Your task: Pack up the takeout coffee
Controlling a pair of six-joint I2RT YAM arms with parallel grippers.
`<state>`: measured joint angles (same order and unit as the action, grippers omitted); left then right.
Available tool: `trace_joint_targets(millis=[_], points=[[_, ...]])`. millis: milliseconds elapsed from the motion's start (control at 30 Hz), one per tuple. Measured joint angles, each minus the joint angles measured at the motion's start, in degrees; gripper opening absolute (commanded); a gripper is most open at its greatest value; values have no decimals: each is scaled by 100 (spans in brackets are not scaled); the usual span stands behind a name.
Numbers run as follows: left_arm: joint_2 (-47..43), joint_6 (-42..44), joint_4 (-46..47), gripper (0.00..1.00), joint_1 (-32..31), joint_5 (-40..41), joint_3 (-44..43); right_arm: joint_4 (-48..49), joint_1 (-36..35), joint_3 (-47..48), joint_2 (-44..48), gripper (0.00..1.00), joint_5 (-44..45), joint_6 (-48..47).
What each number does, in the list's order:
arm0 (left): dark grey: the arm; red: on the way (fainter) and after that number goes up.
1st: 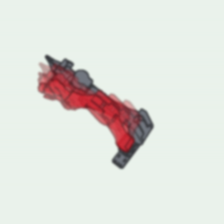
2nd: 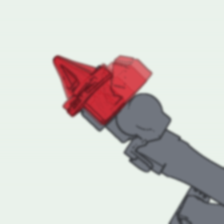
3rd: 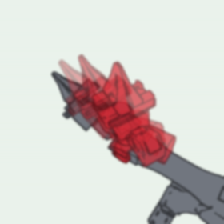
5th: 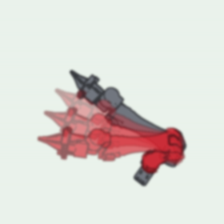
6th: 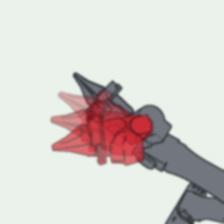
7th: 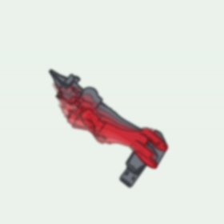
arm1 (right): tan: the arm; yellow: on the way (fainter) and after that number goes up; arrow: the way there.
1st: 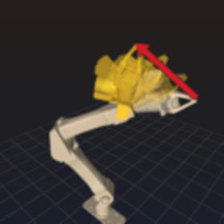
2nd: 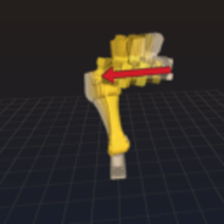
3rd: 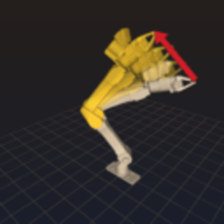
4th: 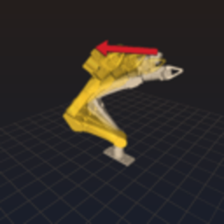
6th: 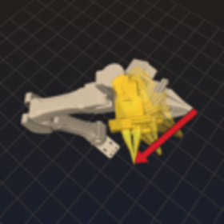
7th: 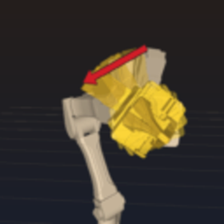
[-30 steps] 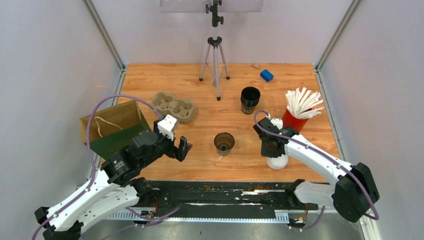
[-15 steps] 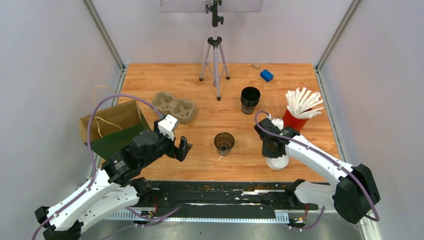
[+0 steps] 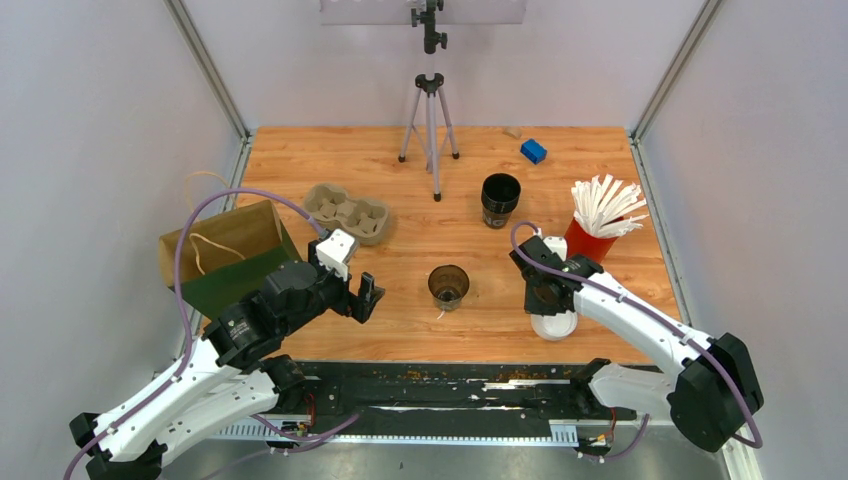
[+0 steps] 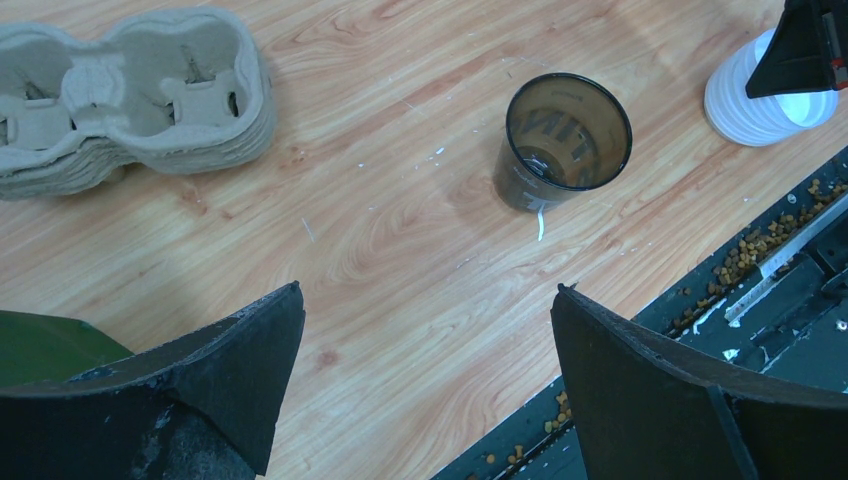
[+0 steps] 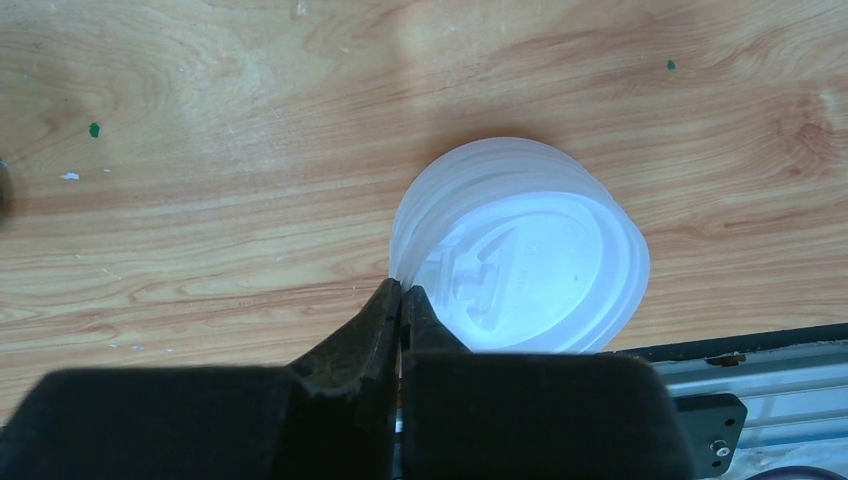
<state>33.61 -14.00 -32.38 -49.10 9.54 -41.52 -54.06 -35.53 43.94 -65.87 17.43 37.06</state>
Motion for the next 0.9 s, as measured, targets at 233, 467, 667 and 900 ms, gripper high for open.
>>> trace_joint_targets(millis=[233, 467, 667, 900], points=[[0, 0, 0, 100, 0, 0, 0, -2, 0, 0, 39, 3, -4, -37], [0, 2, 2, 100, 0, 0, 0, -50, 4, 31, 42, 0, 2, -37], [0, 0, 0, 100, 0, 0, 0, -48, 4, 33, 50, 8, -28, -61], [7, 0, 0, 100, 0, 0, 0, -46, 4, 35, 111, 0, -68, -105]])
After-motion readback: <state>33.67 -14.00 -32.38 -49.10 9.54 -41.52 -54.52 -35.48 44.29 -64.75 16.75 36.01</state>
